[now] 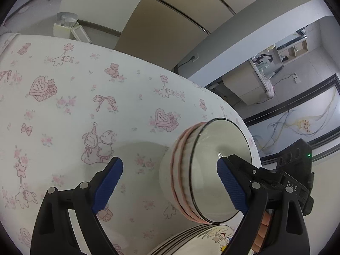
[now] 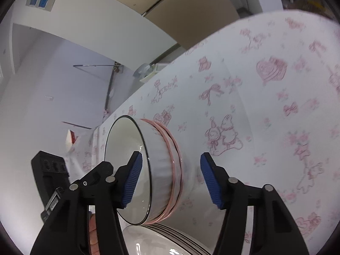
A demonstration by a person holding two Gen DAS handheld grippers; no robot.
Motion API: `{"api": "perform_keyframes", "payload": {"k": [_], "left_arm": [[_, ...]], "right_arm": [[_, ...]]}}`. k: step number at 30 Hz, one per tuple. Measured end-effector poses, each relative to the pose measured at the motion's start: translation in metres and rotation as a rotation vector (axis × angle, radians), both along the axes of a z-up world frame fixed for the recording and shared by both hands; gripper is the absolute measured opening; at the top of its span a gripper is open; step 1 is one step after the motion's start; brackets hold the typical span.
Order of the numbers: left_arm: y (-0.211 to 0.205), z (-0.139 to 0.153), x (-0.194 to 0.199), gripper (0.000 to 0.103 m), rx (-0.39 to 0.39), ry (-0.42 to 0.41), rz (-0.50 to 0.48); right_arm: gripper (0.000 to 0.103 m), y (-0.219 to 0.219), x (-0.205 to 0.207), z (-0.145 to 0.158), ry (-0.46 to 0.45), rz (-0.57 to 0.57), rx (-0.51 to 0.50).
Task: Organize plates and bowls
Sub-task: 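Close both grippers on the rim of the pink-rimmed bowl stack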
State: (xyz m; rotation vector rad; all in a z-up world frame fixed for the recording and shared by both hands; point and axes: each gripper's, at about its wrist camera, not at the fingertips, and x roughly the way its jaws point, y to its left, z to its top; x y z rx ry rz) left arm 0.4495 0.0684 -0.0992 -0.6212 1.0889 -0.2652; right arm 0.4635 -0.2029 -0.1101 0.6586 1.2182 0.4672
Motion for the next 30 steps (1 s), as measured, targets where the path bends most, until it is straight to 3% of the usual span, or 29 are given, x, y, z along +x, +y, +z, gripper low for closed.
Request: {"api": "perform_keyframes", "payload": {"k": [8, 12, 17, 21, 26, 30], "left_arm": [[-0.003, -0.012, 0.005, 0.087, -0.058, 0.019, -0.024], [0.003, -0.032, 0.007, 0.086, -0.196, 0.063, 0.022], [0.004, -0.041, 0.010, 0.079, -0.263, 0.094, 0.015], [-0.004, -0.047, 0.011, 0.059, -0.272, 0.122, -0.006], [-0.003, -0.055, 0.012, 0.053, -0.321, 0.152, 0.006], [0.001, -0.060, 0.012, 0.047, -0.341, 0.172, 0.031]], "right_arm": [[0.057, -0.010, 0.004, -0.021, 0.050, 0.000, 0.089], [0.056, -0.011, 0.004, -0.027, 0.070, -0.008, 0.133], [0.055, -0.003, 0.005, -0.031, 0.079, 0.006, 0.136], [0.049, 0.006, 0.007, -0.032, 0.080, -0.012, 0.089], [0.047, 0.008, 0.010, -0.043, 0.119, -0.026, 0.135], [0.046, 0.014, 0.011, -0.043, 0.120, -0.022, 0.113]]}}
